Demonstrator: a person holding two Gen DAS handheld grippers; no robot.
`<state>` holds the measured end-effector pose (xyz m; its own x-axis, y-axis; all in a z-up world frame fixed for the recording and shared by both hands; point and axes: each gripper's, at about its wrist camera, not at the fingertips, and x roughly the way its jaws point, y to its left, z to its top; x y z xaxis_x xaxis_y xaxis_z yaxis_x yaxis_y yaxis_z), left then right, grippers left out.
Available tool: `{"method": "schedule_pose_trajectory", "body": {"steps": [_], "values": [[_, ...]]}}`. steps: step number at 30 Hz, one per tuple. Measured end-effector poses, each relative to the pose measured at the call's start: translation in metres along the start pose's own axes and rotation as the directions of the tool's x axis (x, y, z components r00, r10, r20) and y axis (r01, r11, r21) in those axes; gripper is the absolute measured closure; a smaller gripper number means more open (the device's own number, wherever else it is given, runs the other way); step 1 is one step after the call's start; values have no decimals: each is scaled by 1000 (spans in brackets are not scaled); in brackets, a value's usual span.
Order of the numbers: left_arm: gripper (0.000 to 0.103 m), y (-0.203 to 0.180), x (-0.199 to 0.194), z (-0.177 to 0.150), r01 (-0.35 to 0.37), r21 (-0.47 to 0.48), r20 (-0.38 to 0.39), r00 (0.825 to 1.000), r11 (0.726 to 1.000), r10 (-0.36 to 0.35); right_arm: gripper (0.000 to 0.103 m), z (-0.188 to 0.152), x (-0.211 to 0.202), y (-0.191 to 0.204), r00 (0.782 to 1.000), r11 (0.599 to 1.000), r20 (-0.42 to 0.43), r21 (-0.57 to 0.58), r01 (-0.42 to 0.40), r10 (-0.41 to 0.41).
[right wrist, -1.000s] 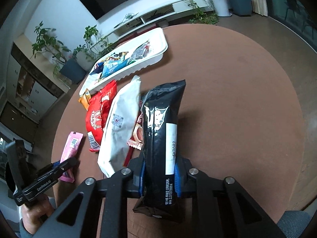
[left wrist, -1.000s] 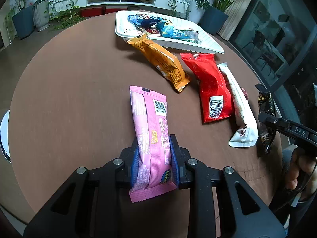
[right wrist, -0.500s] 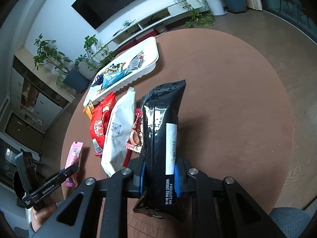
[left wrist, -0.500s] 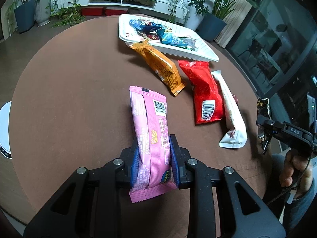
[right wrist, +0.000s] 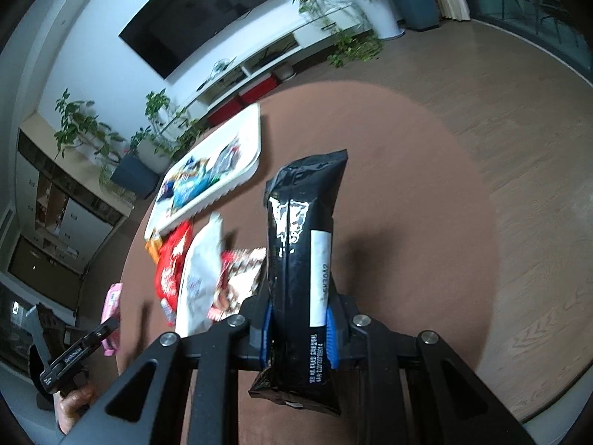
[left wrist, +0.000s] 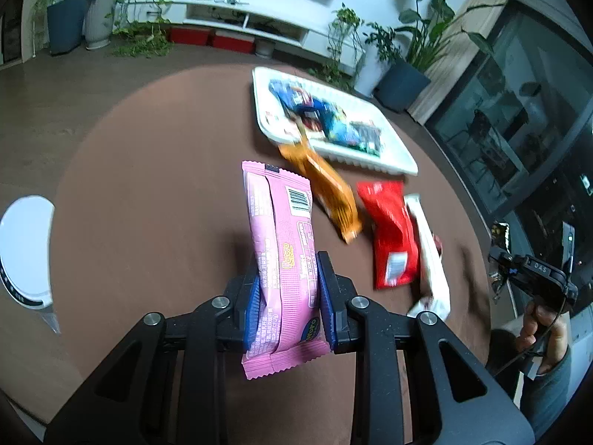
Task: Organize snacks
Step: 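Carry both packets to the white tray and release them inside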
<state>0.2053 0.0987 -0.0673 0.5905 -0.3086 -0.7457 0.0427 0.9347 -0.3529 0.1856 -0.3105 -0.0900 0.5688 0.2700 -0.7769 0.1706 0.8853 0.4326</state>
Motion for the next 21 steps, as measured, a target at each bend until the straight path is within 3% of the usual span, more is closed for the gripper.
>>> {"method": "schedule_pose_trajectory", "body": {"steps": [9,16,21], "values": [[78,0,-14,73,-15,36,78,997,999,12,79,63,-16,-2,997,999,79,-32,22,-20],[78,-23,-5,144,-38,123,101,995,992,25,79,120,-10,53,992,987,116,-158,-38,57],[78,-34,30,187,-23,142,72,997,990,13,79,157,20,113,989,960,93,-265,-89,118]]}}
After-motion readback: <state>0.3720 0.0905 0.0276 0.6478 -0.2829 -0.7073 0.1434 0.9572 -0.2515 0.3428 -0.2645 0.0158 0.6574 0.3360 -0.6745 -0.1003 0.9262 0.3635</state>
